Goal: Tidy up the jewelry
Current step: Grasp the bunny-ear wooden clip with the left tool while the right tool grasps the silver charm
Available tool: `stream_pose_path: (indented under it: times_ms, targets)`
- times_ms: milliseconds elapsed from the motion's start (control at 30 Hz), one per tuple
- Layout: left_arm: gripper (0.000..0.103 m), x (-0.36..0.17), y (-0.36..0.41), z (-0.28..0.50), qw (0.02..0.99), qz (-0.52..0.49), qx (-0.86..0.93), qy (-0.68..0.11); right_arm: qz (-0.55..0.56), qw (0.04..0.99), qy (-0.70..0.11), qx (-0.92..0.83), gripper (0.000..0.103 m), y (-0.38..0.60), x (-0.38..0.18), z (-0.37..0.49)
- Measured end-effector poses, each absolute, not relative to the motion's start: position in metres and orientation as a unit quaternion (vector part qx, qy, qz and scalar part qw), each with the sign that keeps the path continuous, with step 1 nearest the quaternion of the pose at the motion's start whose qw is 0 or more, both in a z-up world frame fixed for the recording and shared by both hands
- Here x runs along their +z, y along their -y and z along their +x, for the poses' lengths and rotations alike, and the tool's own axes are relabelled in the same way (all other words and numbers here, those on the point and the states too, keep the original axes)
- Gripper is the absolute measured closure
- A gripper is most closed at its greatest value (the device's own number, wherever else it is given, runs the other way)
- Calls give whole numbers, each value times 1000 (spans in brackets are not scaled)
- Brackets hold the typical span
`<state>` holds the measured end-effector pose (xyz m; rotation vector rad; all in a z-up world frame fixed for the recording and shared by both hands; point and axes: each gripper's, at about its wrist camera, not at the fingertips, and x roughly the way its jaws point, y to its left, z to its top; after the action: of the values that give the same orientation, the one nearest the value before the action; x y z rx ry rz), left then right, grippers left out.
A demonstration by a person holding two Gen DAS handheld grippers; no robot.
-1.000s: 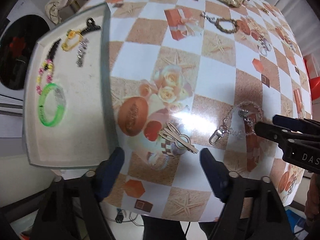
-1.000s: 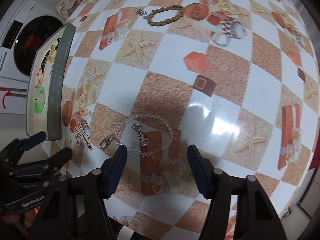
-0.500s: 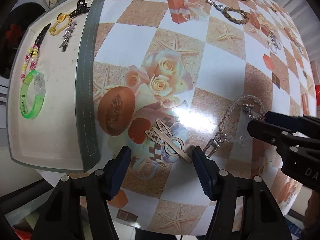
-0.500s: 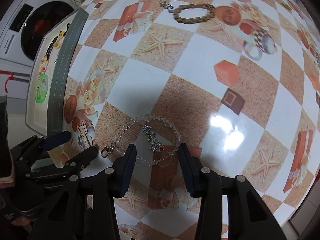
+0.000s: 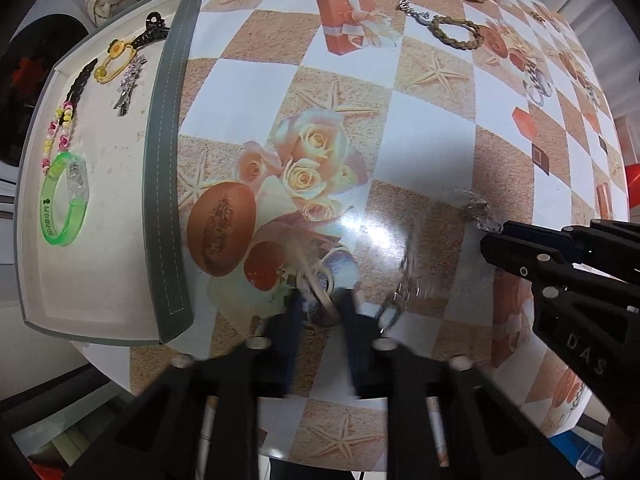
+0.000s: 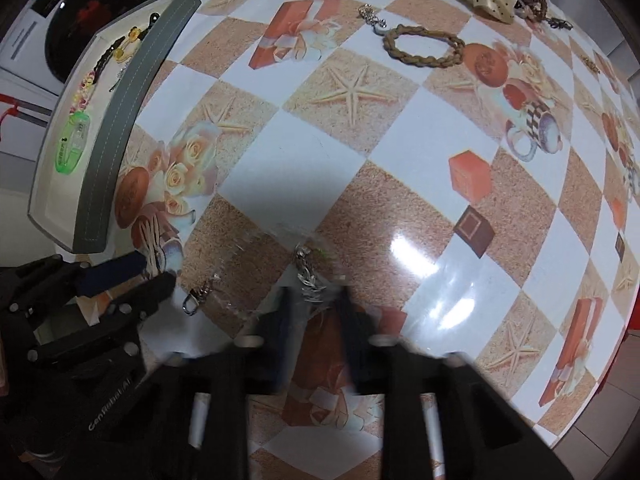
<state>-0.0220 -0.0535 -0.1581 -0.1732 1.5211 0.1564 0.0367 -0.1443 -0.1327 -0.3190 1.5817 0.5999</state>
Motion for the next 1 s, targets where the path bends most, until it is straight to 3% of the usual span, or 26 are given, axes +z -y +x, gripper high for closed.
stream_pose_path:
  times_ms: [67,100,400,800,900,967,1000]
  targets:
    - [90,-155,48,-24,717,-91,65,-688,-121,654,-700,262,100,151,-129,41]
    - [90,-153,47,-24,717,-98,63,-687,-105,654,-702,261,101,157,-126,44]
    - [90,-125,41,-28,730,-112,48,-672,9,648,-719,250,101,196,-107,61]
    - [90,-97,30,-42,743,-111,44,-659,-11,650,-709,272,100,185,-102,51]
    - [90,-93,31,-42,745,-113,47,-656,-39,647,-712,272,91,177,-108,52]
    - [90,-90,30,-43,747,-114,49,-653,-49,649,-709,270,68,174,-111,53]
    - [90,-89,28,-44,748,-115,50,-652,-50,651,-707,271,62,172,-111,54]
